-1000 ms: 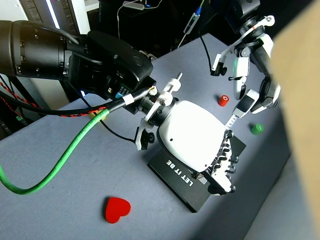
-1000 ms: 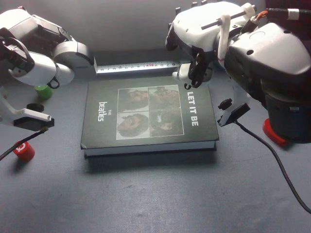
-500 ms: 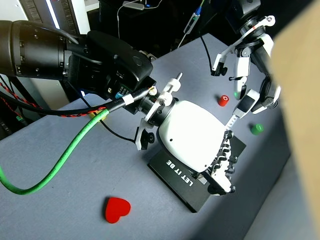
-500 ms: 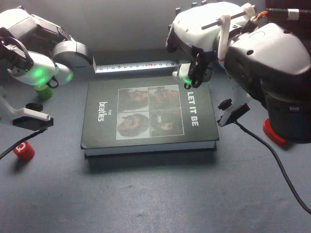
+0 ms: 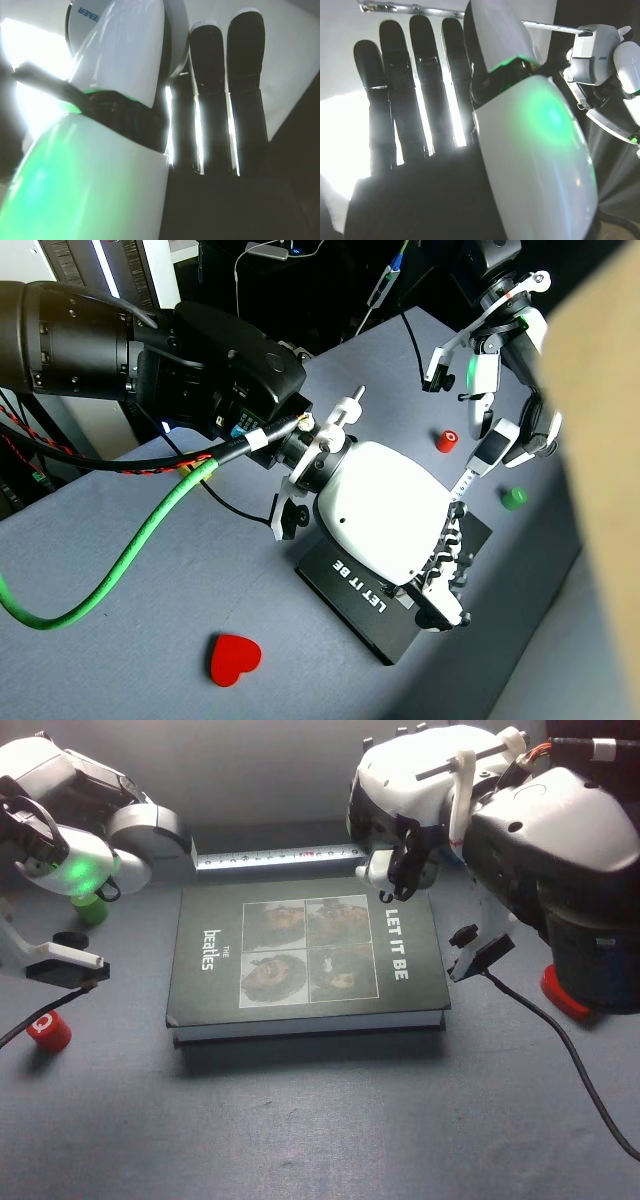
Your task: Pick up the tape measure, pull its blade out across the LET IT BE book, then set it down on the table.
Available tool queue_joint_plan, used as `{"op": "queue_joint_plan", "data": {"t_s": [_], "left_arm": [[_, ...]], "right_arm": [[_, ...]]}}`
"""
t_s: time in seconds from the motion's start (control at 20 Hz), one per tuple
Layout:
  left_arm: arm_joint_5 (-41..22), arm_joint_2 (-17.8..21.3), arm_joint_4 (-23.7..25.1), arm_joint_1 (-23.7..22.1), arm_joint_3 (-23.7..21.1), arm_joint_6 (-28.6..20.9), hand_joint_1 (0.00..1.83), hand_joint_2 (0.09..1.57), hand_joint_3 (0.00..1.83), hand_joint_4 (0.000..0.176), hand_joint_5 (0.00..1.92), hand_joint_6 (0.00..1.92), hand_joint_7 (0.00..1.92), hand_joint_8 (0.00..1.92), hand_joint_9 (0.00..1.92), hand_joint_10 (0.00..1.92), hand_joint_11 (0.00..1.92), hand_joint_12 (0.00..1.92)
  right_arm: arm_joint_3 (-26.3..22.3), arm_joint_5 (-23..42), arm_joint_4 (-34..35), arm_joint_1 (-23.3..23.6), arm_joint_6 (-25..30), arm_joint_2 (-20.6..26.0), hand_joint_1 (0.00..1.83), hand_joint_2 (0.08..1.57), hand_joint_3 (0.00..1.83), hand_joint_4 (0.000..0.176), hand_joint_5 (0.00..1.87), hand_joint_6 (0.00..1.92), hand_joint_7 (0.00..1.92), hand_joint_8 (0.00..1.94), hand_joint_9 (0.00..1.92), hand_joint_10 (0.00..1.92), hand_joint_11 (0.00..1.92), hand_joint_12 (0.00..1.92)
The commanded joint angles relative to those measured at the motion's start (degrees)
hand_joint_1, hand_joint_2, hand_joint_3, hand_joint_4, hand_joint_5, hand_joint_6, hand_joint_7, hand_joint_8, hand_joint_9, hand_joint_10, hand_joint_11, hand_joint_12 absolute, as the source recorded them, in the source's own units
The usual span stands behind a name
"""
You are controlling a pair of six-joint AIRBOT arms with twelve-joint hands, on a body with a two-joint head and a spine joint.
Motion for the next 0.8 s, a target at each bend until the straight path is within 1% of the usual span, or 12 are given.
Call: {"op": "queue_joint_plan", "data": {"t_s": [0.0, 0.05, 0.1, 0.25, 0.3, 0.5, 0.6, 0.75], "left_arm": [[-2.6, 0.4, 2.5, -1.0, 0.4, -0.6, 1.36, 1.17, 0.0, 0.0, 0.9, 0.99, 0.79, 1.23, 0.83, 1.41, 0.81, 1.32], [-2.6, 0.4, 2.5, -1.1, 0.4, -0.6, 1.36, 1.17, 0.0, 0.0, 0.91, 0.99, 0.79, 1.23, 0.83, 1.41, 0.81, 1.31], [-2.7, 0.4, 2.5, -1.1, 0.4, -0.6, 1.36, 1.17, 0.0, 0.0, 0.91, 0.99, 0.79, 1.23, 0.83, 1.41, 0.81, 1.31], [-2.7, 0.4, 2.5, -1.1, 0.4, -0.6, 1.36, 1.17, 0.0, 0.0, 0.91, 0.99, 0.79, 1.23, 0.83, 1.41, 0.81, 1.31], [-2.8, 0.4, 2.5, -1.1, 0.5, -0.6, 1.36, 1.17, 0.0, 0.0, 0.9, 0.99, 0.79, 1.23, 0.83, 1.41, 0.81, 1.32], [-2.9, 0.4, 2.4, -1.1, 0.6, -0.6, 1.36, 1.16, 0.0, 0.0, 0.9, 0.99, 0.79, 1.23, 0.83, 1.41, 0.81, 1.32], [-2.9, 0.4, 2.4, -1.1, 0.5, -0.6, 1.36, 1.16, 0.0, 0.0, 0.9, 1.0, 0.79, 1.21, 0.83, 1.41, 0.81, 1.32], [-2.9, 0.5, 2.5, -1.0, 0.5, -0.6, 1.36, 1.16, 0.0, 0.0, 0.89, 1.0, 0.81, 1.21, 0.83, 1.42, 0.8, 1.32]], "right_arm": [[0.3, 1.5, -4.0, 0.5, 0.1, 0.3, 1.19, 1.15, 0.01, 0.0, 0.86, 1.08, 0.94, 1.15, 0.94, 0.52, 0.62, 1.27], [0.3, 1.5, -4.0, 0.5, 0.0, 0.3, 1.2, 1.15, 0.0, 0.001, 0.88, 1.06, 0.94, 1.15, 0.9, 0.7, 0.66, 1.3], [0.3, 1.5, -4.0, 0.5, 0.0, 0.3, 1.19, 1.16, 0.0, 0.01, 0.89, 1.07, 0.93, 1.16, 0.87, 0.8, 0.67, 1.31], [0.3, 1.4, -4.0, 0.5, 0.0, 0.3, 1.19, 1.16, 0.0, 0.01, 0.89, 1.06, 0.93, 1.16, 0.86, 0.84, 0.7, 1.32], [0.3, 1.4, -4.0, 0.5, -0.1, 0.4, 1.19, 1.16, 0.0, 0.0, 0.86, 1.09, 0.93, 1.18, 0.85, 0.86, 0.7, 1.33], [0.3, 0.7, -4.2, 0.3, -1.1, 1.4, 1.19, 1.17, 0.0, 0.0, 0.85, 1.11, 0.91, 1.2, 0.83, 0.88, 0.69, 1.33], [0.1, 0.0, -4.2, 0.3, -1.8, 2.4, 1.19, 1.17, 0.0, 0.001, 0.85, 1.11, 0.9, 1.21, 0.83, 0.88, 0.69, 1.33], [-1.4, -0.9, -4.5, 0.4, -2.5, 5.0, 1.19, 1.17, 0.0, 0.0, 0.85, 1.11, 0.9, 1.21, 0.82, 0.88, 0.68, 1.33]]}}
